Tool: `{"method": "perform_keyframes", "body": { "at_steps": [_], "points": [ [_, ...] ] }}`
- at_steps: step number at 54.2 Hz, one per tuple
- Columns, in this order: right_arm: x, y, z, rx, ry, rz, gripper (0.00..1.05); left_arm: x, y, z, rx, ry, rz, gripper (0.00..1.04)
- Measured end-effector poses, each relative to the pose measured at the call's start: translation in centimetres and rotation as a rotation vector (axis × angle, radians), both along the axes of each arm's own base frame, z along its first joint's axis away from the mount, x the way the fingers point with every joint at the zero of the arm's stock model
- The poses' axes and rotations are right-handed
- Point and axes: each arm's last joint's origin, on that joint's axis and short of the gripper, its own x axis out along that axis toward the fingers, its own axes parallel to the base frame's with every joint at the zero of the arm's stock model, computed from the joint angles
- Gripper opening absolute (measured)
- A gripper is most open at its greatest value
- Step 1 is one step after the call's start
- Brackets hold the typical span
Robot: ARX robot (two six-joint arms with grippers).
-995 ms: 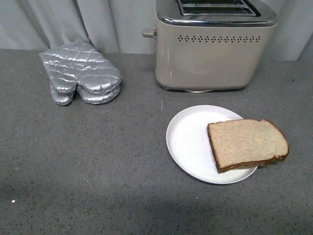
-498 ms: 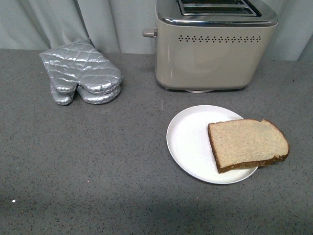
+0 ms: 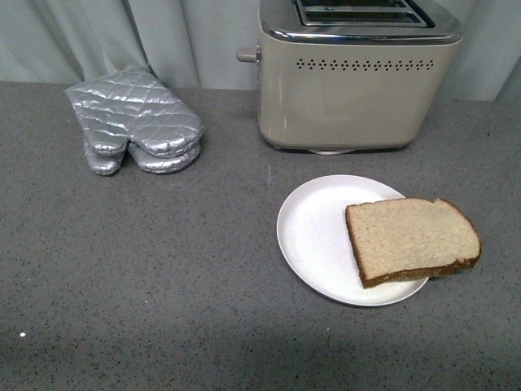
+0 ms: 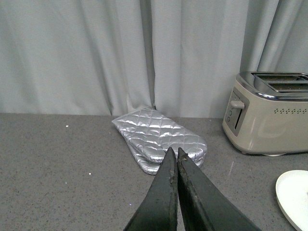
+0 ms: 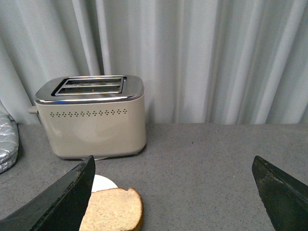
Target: Put bread into toaster
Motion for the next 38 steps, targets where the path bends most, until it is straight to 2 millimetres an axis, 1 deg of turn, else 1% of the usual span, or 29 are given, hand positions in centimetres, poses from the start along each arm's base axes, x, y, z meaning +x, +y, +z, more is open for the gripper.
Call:
{"method": "perform_keyframes", "body": {
  "at_steps": [15, 19, 23, 33, 38],
  "points": [
    [0.0, 0.0, 0.0, 0.000, 0.000, 0.000, 0.95, -0.5, 0.0, 0.0, 0.000, 0.000, 0.000, 0.04],
    [0.0, 0.0, 0.0, 0.000, 0.000, 0.000, 0.95, -1.1, 0.0, -0.5, 0.000, 0.034, -0.003, 0.04],
    [0.0, 0.0, 0.0, 0.000, 0.000, 0.000, 0.95, -1.5, 0.0, -0.4, 0.000, 0.011, -0.002, 0.04],
    [0.0, 0.0, 0.0, 0.000, 0.000, 0.000, 0.95, -1.6, 0.0, -0.3, 0.000, 0.007, -0.002, 0.04],
    [0.0, 0.0, 0.0, 0.000, 0.000, 0.000, 0.95, -1.6, 0.0, -0.3, 0.000, 0.006, -0.002, 0.24]
  ]
}}
